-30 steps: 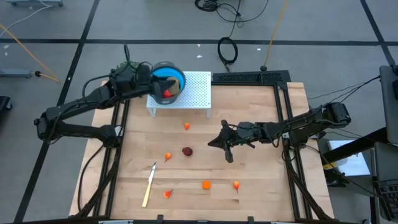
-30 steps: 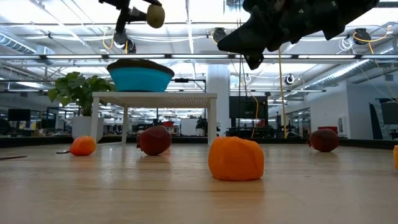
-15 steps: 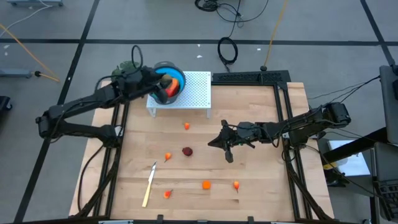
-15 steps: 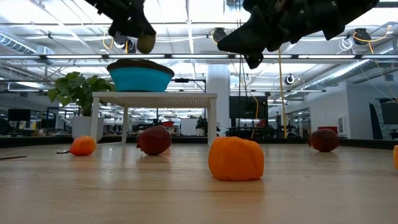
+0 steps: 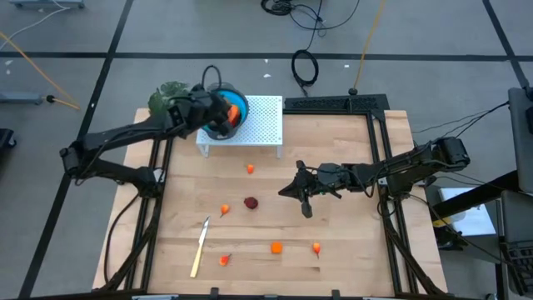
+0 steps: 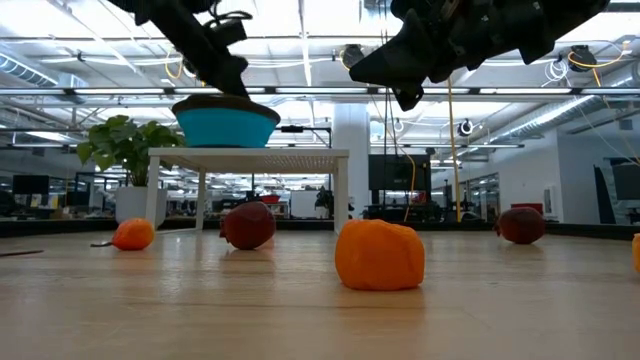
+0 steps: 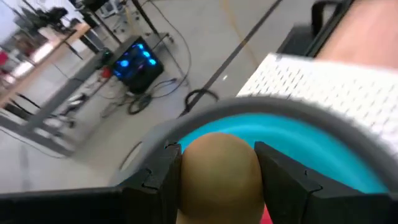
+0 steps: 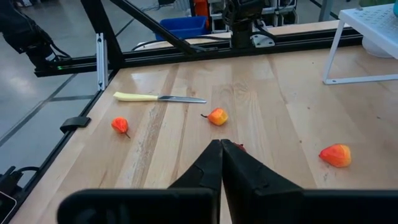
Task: Pick & Place Fruit
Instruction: Put the kiwi into the blue strainer bowl on the shelf
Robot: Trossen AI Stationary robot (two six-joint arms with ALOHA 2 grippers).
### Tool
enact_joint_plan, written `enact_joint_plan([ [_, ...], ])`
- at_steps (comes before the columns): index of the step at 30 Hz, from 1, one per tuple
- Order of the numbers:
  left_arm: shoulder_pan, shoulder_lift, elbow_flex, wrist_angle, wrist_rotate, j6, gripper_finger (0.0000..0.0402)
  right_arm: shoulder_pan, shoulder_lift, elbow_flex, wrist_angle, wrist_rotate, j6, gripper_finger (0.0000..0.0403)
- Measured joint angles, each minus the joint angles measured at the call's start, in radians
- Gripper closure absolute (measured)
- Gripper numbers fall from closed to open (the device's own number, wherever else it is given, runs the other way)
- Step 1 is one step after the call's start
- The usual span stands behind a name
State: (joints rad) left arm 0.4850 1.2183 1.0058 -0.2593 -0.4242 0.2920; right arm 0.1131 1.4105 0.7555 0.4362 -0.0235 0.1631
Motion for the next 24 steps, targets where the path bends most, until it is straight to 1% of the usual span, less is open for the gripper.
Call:
enact_joint_plan([
  [3, 0.0, 0.024, 0.0, 0.005, -0.026, 0.1, 0.0229, -0.001, 0.0, 0.0, 0.0, 0.002, 0.0, 0.0401],
  [6, 0.007, 0.047, 0.0, 0.011, -0.018, 0.143, 0.0229, -0.002, 0.0, 0.0, 0.0, 0.003, 0.0, 0.0402],
  [15, 0.021, 0.058, 0.0, 0.077, -0.024, 0.128, 0.0229, -0.003, 0.0, 0.0, 0.0, 0.004, 0.0, 0.0402],
  [24, 0.021, 0.058, 0.002, 0.085, -0.038, 0.12, 0.0229, -0.003, 0.0, 0.0, 0.0, 0.004, 0.0, 0.0401],
])
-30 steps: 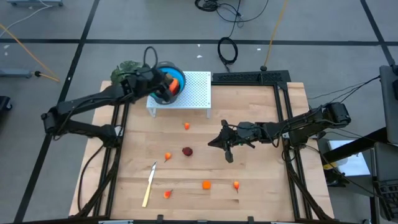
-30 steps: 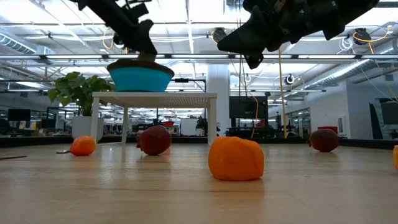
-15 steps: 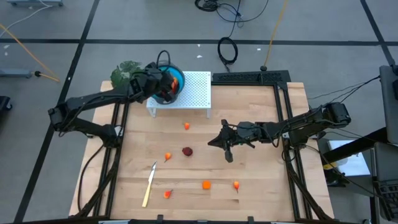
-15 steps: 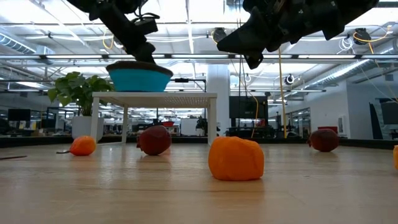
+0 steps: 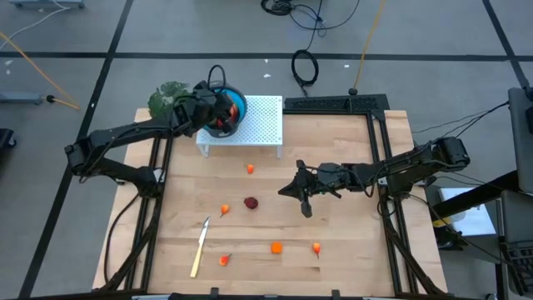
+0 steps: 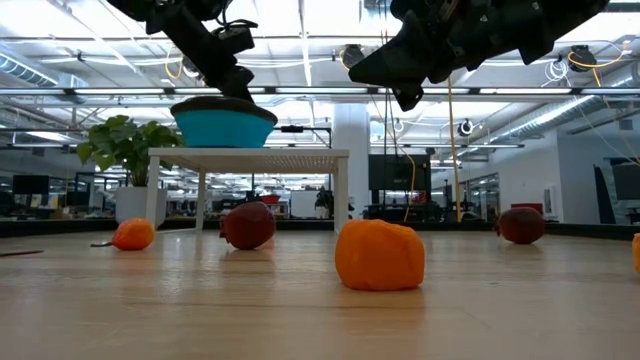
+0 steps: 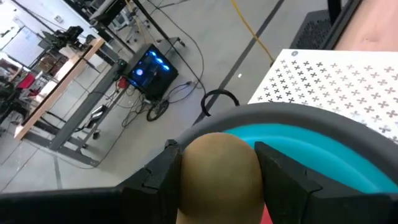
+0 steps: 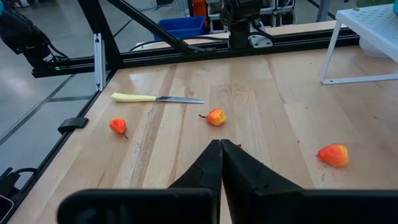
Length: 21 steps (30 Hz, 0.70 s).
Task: Pick & Place Fruit
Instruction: Put the kiwi into the blue strainer bowl on the shelf
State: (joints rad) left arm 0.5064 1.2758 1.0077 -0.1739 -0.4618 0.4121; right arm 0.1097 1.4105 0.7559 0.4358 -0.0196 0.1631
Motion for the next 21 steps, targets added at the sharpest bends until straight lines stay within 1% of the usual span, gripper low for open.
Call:
enact_joint_plan([
  [4, 0.018, 0.001, 0.08, -0.096, -0.012, -0.025, 0.0229, 0.0, 0.0, 0.0, -0.001, 0.0, 0.0, 0.0402],
  [7, 0.039, 0.005, 0.15, -0.186, 0.019, -0.033, 0.0229, 0.0, 0.0, 0.0, -0.001, 0.0, -0.002, 0.0401],
  [9, 0.055, 0.014, 0.179, -0.25, 0.055, -0.068, 0.0229, 0.0, 0.0, 0.0, -0.001, 0.0, -0.009, 0.0401],
  [11, 0.07, 0.014, 0.184, -0.298, 0.093, -0.083, 0.0229, 0.0, 0.0, 0.0, -0.001, -0.001, -0.017, 0.0402],
  [16, 0.083, 0.035, 0.187, -0.36, 0.103, -0.075, 0.0229, 0.0, 0.0, 0.0, 0.0, -0.001, -0.019, 0.0401],
  [21, 0.1, 0.062, 0.187, -0.354, 0.159, -0.077, 0.0229, -0.006, 0.0, 0.0, 0.0, -0.003, -0.019, 0.0402],
])
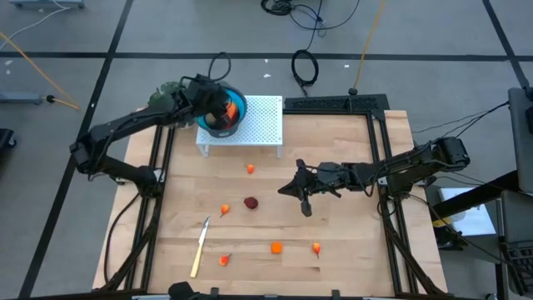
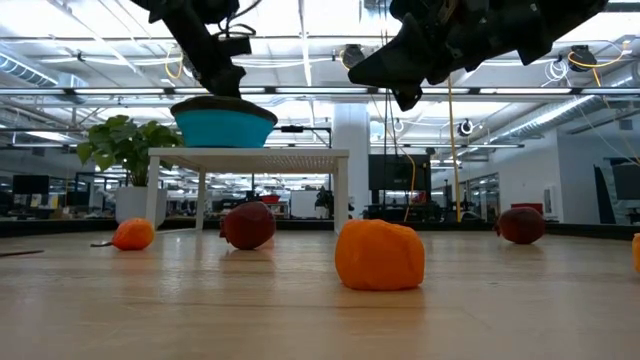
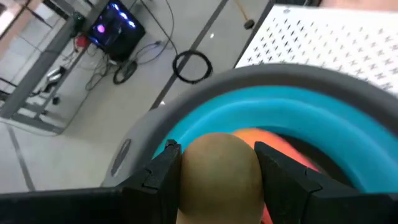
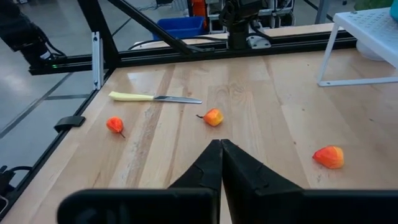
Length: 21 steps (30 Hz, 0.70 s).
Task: Pick & Place Fruit
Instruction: Put the kiwi into the blue strainer bowl on the shelf
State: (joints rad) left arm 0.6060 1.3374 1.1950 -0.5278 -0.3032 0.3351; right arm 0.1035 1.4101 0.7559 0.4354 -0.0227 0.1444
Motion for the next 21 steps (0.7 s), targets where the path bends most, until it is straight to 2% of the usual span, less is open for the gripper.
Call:
enact_joint_plan([
  [4, 0.011, 0.018, 0.006, 0.006, -0.018, 0.001, 0.0229, -0.002, 0.0, 0.0, 0.0, 0.0, 0.005, 0.0402],
  [15, 0.051, 0.02, 0.007, -0.007, 0.039, 0.005, 0.0226, -0.006, 0.0, 0.0, 0.0, 0.0, 0.007, 0.0401],
  [21, 0.05, 0.02, 0.007, -0.009, 0.049, 0.006, 0.0185, -0.007, 0.0, 0.0, 0.0, 0.0, 0.007, 0.0402],
])
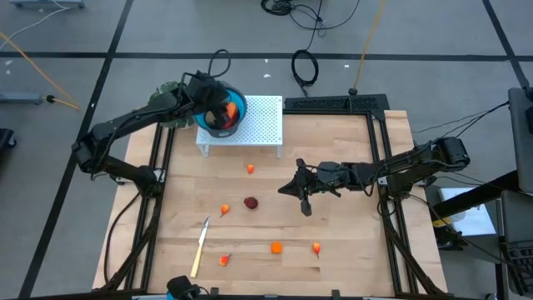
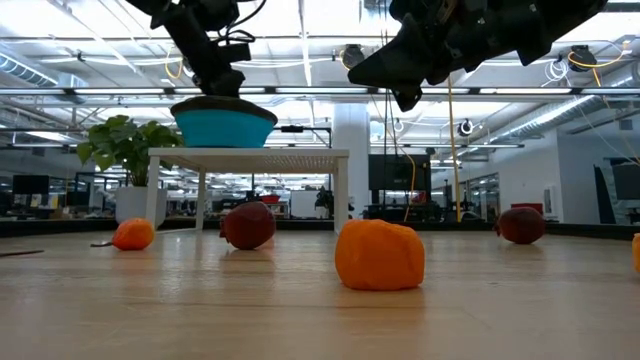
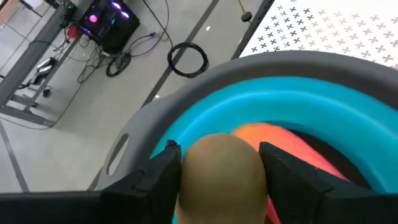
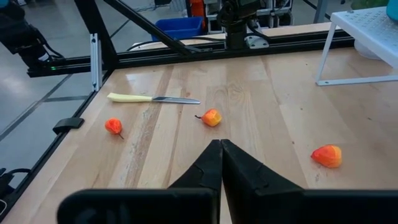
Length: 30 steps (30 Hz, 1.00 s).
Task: Pick & Place Fruit
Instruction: Put the kiwi into the blue strainer bowl on the shelf, then put the right pomegranate into the blue strainer bowl on the shelf
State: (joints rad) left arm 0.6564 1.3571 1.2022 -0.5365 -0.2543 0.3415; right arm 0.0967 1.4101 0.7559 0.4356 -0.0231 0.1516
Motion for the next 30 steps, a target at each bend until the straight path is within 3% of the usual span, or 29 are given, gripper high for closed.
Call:
enact_joint_plan([
  [7, -0.014, -0.016, 0.047, -0.025, -0.108, 0.102, 0.0148, 0.0, 0.0, 0.0, 0.002, -0.001, 0.0, 0.0402],
  [13, -0.101, -0.048, 0.223, -0.245, -0.072, -0.119, 0.0161, 0.0, -0.001, 0.0, 0.049, -0.003, 0.001, 0.0402],
  [20, -0.259, -0.095, 0.253, -0.327, 0.107, -0.352, 0.0242, -0.003, -0.013, 0.0, 0.021, 0.024, 0.087, 0.0399],
  [24, -0.359, -0.1, 0.239, -0.331, 0.127, -0.419, 0.0304, -0.012, -0.045, 0.0, -0.079, 0.023, 0.148, 0.0399],
  [30, -0.491, -0.102, 0.191, -0.309, 0.127, -0.484, 0.0386, 0.008, -0.109, 0.0, -0.221, 0.019, 0.041, 0.0399],
])
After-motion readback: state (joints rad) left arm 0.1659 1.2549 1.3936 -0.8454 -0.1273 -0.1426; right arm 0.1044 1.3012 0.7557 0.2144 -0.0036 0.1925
